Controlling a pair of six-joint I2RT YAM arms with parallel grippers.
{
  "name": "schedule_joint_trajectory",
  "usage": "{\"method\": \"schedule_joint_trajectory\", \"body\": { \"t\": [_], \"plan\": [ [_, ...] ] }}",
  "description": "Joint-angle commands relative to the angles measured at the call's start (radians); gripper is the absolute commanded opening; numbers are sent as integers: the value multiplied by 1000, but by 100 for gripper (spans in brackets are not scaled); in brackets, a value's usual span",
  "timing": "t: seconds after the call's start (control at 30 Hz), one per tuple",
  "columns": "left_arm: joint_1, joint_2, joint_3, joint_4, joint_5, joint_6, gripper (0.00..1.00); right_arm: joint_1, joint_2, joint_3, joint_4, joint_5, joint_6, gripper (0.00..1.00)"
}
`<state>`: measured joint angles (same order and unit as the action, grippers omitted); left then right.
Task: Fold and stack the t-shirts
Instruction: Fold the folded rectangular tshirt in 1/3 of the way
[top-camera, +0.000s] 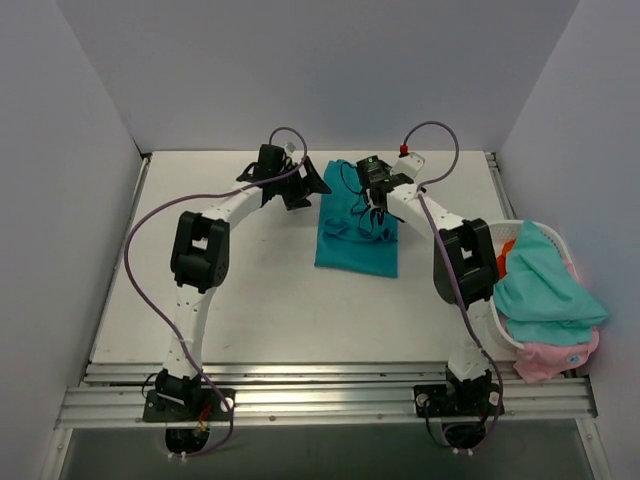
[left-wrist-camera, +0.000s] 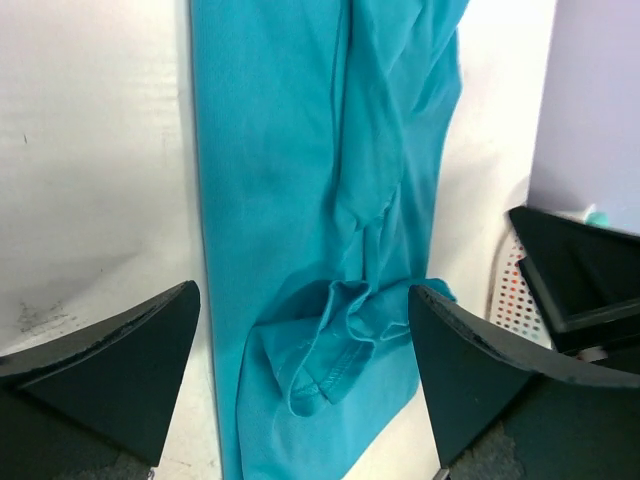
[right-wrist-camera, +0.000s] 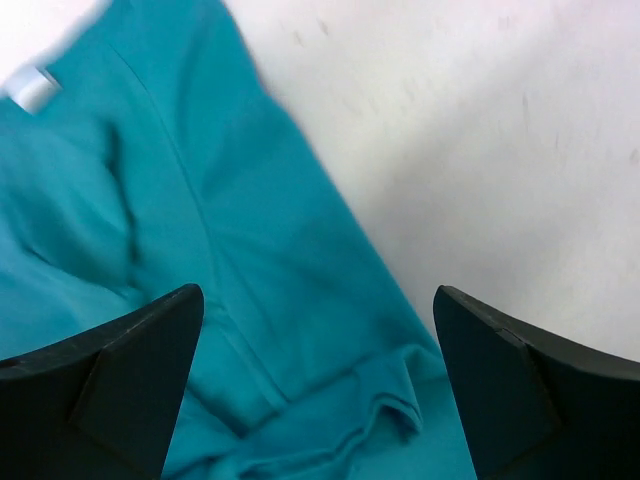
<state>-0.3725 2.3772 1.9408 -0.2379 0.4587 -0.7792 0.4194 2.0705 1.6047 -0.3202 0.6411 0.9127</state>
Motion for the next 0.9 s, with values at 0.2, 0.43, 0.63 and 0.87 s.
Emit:
{"method": "schedule_joint_trajectory", "body": {
  "t": [0.2, 0.43, 0.63, 0.87],
  "plan": [
    [38, -146, 101, -112, -43, 44, 94, -4, -101, 219, -126, 106, -147, 96],
    [14, -518, -517, 52, -184, 0, 95, 36, -522, -389, 180, -142, -150, 96],
    [-55, -693, -871, 260, -232, -37, 95, 94, -775, -837, 461, -264, -126, 96],
    [-77, -615, -861, 284, -230, -55, 100, 142, -659, -786, 504, -264, -130, 68]
  ]
}}
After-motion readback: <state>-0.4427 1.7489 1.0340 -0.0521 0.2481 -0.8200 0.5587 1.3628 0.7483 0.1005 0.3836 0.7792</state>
